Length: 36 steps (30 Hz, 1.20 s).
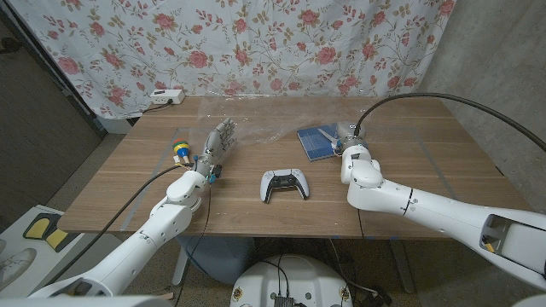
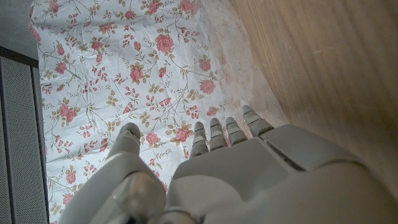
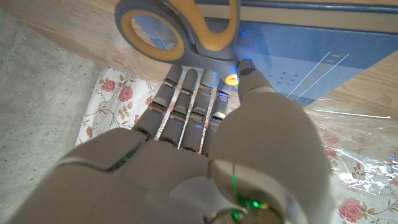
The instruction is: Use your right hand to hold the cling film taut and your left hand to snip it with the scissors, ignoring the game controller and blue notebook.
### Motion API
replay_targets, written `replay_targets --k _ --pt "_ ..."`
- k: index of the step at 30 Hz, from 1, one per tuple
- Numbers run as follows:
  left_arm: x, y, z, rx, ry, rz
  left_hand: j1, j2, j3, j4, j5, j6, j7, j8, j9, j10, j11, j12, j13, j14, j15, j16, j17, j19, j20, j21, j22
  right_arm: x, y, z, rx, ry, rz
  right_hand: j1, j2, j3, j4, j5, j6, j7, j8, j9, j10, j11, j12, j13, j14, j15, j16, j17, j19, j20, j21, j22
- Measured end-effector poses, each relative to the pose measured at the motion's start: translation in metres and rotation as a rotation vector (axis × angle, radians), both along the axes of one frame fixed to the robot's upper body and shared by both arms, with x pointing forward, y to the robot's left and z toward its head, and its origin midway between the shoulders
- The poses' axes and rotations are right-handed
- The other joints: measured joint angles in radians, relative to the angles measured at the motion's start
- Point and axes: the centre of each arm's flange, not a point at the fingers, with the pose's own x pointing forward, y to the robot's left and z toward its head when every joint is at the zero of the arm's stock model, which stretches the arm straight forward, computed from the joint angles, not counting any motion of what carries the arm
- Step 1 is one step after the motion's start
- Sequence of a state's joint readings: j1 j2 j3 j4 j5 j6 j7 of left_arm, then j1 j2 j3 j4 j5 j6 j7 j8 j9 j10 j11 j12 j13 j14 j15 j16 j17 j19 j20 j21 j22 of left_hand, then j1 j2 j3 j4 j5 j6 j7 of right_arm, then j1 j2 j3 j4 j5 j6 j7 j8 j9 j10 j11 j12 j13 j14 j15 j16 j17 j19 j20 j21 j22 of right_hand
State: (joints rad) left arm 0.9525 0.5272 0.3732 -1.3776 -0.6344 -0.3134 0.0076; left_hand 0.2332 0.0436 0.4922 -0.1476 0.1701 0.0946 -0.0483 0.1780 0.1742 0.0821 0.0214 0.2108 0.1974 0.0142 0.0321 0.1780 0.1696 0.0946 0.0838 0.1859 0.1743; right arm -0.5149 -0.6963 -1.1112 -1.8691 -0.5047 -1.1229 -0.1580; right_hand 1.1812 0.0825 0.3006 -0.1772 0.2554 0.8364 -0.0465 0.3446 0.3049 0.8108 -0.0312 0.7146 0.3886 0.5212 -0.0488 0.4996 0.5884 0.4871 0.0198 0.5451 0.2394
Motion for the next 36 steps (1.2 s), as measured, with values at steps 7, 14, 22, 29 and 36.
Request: replay_targets --k 7,14,22,29,36 --pt "0.0 0.0 0.0 0.0 0.0 -0.001 0.0 0.0 0.0 0.0 0.0 0.0 0.0 0.0 0.0 0.004 -0.004 0.004 0.0 0.0 0.0 0.0 0.0 0.0 0.0 0.0 0.0 -0.003 -0.003 0.002 0.029 0.003 0.017 0.0 0.0 -0.004 0.004 0.004 0.0 0.0 0.0 0.004 0.0 0.0 0.0 0.004 0.003 0.003 -0.005 0.003 0.0 0.0 0.0 0.0" --pt "0.001 -0.001 0.001 0.002 -0.001 -0.001 0.0 0.0 0.0 0.0 0.0 0.003 -0.003 0.0 0.0 0.004 -0.004 0.004 0.0 0.0 0.0 0.0 0.0 0.0 0.0 0.0 0.0 -0.006 -0.007 0.004 0.045 0.001 0.024 0.0 0.0 -0.004 0.004 0.011 0.0 0.0 0.004 0.01 0.0 0.0 0.0 0.009 0.007 -0.001 -0.005 0.003 0.0 0.0 0.007 0.0" --pt "0.001 -0.004 0.002 0.004 -0.004 -0.004 0.0 0.0 0.0 0.0 0.0 0.004 -0.004 0.0 0.0 0.004 -0.004 0.004 0.0 -0.004 -0.004 0.0 0.0 0.0 0.0 0.0 0.0 -0.009 -0.011 0.005 0.056 0.002 0.029 0.001 -0.001 -0.004 0.004 0.011 0.0 0.0 0.004 0.015 0.0 0.0 0.0 0.009 0.007 -0.001 -0.005 0.007 0.0 0.0 0.013 0.0" --pt "0.002 -0.006 0.003 0.006 -0.004 -0.007 0.0 0.0 0.0 0.0 0.0 0.004 -0.003 0.0 0.0 0.004 -0.004 0.004 0.0 -0.004 -0.004 0.0 0.0 0.0 0.0 0.0 0.0 -0.014 -0.017 0.007 0.08 0.003 0.038 0.001 -0.001 -0.004 0.004 0.019 0.0 0.0 0.004 0.018 0.0 0.0 0.007 0.005 0.015 0.001 -0.005 0.007 0.0 0.0 0.019 0.0" --pt "0.003 -0.008 0.004 0.009 -0.006 -0.011 0.0 0.0 0.0 0.0 0.0 0.004 -0.004 0.0 0.0 0.004 -0.004 0.004 0.0 -0.004 -0.004 0.0 0.0 0.0 0.0 0.0 0.0 -0.02 -0.027 0.01 0.137 0.01 0.061 0.002 -0.002 -0.004 0.004 0.024 0.005 0.005 0.004 0.018 0.0 0.0 0.007 0.004 0.02 -0.003 -0.005 0.012 0.0 0.0 0.025 0.0"
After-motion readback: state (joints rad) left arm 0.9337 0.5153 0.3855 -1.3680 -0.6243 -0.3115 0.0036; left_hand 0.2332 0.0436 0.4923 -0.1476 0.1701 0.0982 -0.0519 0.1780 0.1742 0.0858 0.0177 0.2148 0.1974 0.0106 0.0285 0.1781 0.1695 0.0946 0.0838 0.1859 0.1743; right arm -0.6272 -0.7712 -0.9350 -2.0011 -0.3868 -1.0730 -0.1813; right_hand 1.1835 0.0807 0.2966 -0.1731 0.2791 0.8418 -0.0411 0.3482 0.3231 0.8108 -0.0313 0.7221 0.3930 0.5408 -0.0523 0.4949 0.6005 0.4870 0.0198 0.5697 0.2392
